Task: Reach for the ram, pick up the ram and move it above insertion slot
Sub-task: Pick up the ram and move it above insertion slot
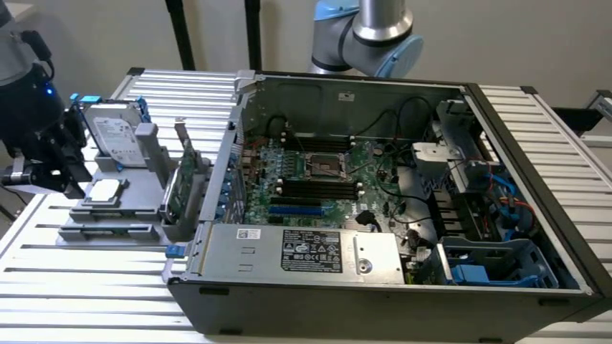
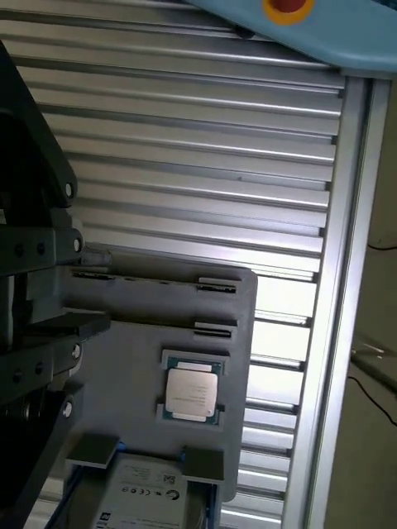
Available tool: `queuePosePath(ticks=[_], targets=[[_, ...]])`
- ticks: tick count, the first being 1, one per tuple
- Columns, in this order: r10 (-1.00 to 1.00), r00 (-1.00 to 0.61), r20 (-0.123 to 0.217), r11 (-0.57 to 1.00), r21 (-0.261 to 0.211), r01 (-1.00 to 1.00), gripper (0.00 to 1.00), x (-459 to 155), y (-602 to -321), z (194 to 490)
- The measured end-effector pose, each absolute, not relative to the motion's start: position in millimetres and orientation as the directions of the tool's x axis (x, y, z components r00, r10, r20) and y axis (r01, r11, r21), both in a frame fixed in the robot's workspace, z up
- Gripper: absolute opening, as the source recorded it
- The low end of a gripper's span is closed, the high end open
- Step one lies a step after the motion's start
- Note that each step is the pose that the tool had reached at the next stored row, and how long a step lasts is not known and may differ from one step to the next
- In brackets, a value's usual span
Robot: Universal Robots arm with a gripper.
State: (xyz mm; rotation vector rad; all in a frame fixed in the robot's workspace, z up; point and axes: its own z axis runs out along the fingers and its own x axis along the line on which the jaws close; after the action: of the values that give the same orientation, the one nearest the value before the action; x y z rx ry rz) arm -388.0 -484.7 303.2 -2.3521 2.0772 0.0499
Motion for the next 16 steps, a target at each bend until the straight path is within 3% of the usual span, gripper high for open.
queuePosePath(ticks=[16], targets=[[-0.992,0.122,-0.028,-0.123,0.018,-0.992,0.37,-387,-485,274]])
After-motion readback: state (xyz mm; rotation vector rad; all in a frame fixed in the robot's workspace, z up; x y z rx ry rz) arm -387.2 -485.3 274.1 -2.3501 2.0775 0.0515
